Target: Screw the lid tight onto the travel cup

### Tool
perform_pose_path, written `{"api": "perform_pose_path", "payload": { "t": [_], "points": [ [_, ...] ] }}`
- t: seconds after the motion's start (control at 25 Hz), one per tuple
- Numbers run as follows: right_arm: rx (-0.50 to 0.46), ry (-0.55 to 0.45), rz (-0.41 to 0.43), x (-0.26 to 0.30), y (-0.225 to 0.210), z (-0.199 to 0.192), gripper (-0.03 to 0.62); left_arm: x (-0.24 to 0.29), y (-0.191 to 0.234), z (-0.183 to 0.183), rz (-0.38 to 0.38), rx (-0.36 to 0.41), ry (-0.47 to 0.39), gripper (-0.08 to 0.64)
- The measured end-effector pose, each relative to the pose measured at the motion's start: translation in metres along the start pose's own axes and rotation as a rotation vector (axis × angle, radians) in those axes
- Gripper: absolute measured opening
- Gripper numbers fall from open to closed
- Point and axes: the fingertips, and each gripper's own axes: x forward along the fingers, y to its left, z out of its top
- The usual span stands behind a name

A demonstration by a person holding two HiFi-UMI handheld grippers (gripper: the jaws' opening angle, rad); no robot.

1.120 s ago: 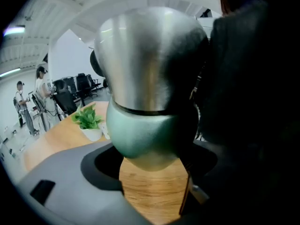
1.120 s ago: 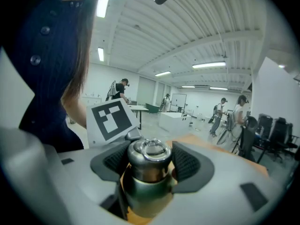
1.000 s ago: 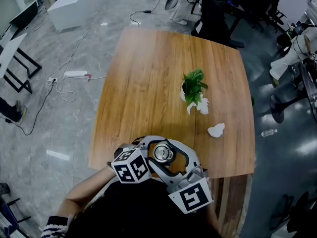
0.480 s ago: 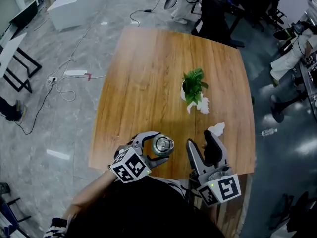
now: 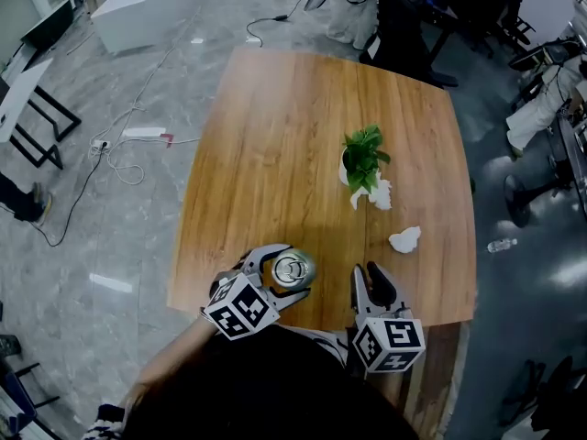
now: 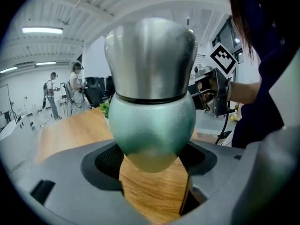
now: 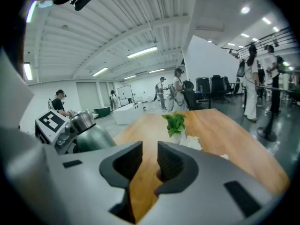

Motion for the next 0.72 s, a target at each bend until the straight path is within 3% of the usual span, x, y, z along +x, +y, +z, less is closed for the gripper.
{"api": "perform_pose_path", "payload": {
  "t": [0.72],
  "points": [
    [-0.035, 0.016, -0.004, -0.002, 0.009, 0.0, 0.083, 0.0, -0.004, -0.004, -0.021, 0.011, 0.001, 0.379]
  ]
}}
